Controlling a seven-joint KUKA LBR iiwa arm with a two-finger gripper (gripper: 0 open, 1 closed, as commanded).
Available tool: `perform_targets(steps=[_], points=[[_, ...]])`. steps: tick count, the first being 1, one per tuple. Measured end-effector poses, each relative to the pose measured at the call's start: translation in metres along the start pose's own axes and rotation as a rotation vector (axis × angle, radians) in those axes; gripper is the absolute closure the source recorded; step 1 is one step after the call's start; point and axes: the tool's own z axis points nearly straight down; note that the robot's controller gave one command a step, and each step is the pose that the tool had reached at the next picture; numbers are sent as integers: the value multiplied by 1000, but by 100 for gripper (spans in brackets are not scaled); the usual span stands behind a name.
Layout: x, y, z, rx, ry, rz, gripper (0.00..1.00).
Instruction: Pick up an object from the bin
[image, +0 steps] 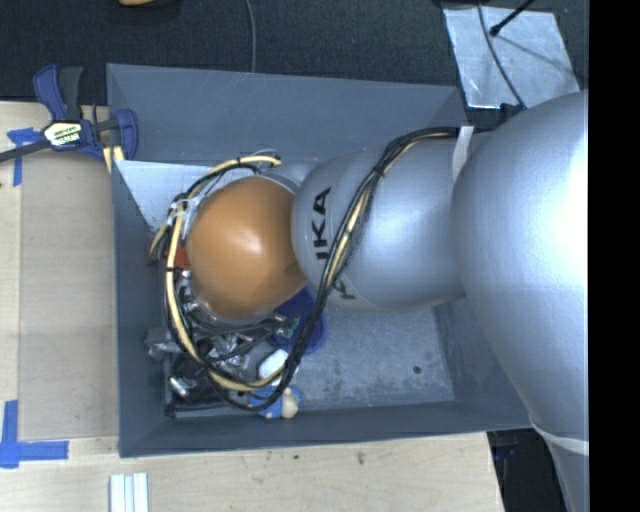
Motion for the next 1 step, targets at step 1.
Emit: perform_targets(steps=[1], points=[[54,-19,29,2,-7,-104,0]])
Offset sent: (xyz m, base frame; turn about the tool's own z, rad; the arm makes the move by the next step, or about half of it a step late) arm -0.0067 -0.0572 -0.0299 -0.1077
